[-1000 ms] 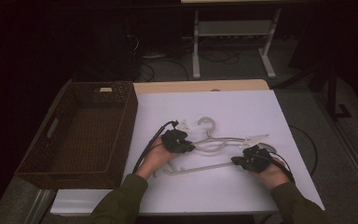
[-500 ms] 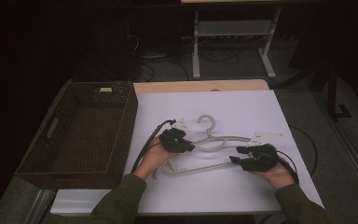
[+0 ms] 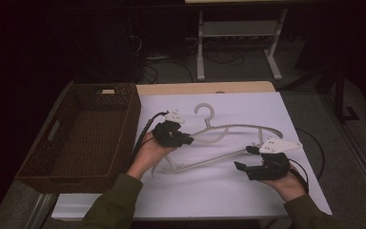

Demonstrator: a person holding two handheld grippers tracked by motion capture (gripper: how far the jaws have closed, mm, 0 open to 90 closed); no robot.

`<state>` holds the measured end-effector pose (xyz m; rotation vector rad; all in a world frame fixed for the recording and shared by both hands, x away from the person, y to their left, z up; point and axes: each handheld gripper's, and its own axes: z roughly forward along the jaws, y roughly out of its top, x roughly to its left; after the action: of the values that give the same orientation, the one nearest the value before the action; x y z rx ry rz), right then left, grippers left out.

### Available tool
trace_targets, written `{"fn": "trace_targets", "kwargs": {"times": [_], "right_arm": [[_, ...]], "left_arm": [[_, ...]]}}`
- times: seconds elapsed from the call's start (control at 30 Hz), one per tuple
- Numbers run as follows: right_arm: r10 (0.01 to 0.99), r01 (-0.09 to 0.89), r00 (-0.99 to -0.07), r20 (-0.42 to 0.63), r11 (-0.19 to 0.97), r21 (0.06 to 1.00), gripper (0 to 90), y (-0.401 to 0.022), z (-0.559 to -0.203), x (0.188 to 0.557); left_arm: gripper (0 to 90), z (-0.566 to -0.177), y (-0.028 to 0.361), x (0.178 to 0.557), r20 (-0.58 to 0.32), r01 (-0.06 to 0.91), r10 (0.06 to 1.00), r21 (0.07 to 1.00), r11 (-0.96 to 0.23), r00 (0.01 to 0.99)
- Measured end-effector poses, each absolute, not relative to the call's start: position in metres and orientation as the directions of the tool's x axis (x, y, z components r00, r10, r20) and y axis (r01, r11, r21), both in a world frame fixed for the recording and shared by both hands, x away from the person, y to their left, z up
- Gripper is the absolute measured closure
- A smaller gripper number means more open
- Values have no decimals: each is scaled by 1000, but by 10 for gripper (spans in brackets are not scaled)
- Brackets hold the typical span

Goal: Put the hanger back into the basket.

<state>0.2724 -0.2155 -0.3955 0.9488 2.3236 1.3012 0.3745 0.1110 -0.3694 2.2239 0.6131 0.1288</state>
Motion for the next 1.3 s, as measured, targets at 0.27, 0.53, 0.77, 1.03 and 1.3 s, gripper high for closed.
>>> {"fn": "trace_targets", "kwargs": {"times": [0.27, 0.53, 0.77, 1.03, 1.3], "right_arm": [[675, 368, -736, 45, 344, 864, 252, -218, -390, 265], [680, 365, -732, 38, 345, 865, 232, -220, -392, 262], [695, 380, -718, 44, 338, 861, 217, -230, -397, 255], [713, 392, -699, 47, 328, 859, 195, -236, -399, 255], [722, 396, -690, 48, 321, 860, 170, -236, -400, 256]], "left_arm": [[823, -339, 129, 376, -44, 373, 505, 730, -573, 862], [823, -301, 157, 374, -14, 370, 542, 745, -555, 840], [823, -277, 189, 372, -18, 391, 583, 758, -522, 813], [822, -254, 235, 370, 10, 412, 646, 763, -498, 764], [823, -243, 286, 365, 27, 437, 713, 773, -459, 701]]}}
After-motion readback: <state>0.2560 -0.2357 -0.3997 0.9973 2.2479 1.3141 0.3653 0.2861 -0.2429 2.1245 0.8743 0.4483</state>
